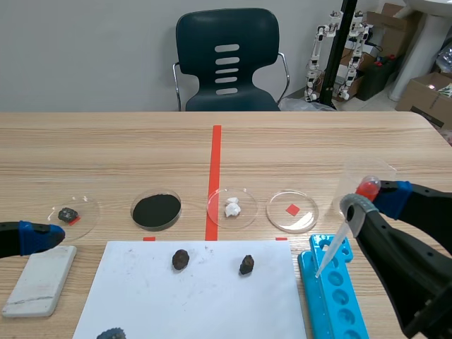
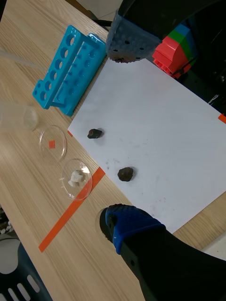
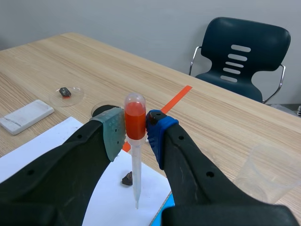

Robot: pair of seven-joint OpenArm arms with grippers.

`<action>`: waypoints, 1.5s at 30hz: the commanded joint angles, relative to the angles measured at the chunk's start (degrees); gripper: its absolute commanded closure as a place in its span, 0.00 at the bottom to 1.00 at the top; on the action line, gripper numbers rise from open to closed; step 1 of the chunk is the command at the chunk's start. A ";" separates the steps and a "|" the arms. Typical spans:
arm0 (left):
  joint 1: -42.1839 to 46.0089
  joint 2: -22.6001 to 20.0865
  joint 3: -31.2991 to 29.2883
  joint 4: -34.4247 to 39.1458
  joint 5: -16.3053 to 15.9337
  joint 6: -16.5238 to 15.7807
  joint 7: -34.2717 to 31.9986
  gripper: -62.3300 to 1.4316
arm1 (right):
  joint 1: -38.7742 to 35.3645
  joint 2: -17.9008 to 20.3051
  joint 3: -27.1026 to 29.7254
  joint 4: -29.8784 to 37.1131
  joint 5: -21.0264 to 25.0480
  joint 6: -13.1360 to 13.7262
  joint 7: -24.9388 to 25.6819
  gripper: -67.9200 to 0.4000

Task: Squeeze the dropper onto the mineral

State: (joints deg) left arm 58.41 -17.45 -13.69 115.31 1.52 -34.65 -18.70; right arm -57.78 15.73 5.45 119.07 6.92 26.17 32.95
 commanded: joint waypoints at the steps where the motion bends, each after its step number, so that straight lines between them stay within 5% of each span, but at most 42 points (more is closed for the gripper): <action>1: 0.44 0.28 0.17 0.61 -0.61 -0.04 -1.01 0.00 | 0.50 0.13 0.09 0.55 0.83 0.07 0.90 0.80; 19: 0.44 0.28 0.17 0.61 -0.61 -0.04 -1.01 0.00 | 8.07 0.11 -1.97 -0.79 0.81 0.42 -3.52 0.80; 30: 0.44 0.28 0.17 0.61 -0.61 -0.04 -1.01 0.00 | 24.81 -3.21 -5.92 -12.79 0.79 -2.38 -6.10 0.80; 45: 0.44 0.28 0.17 0.61 -0.61 -0.04 -1.01 0.00 | 47.21 -5.90 -12.15 -30.12 -1.42 -2.38 -10.16 0.80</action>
State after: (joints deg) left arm 58.41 -17.45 -13.69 115.31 1.52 -34.65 -18.70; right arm -11.40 9.52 -6.79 88.36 4.91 23.79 21.80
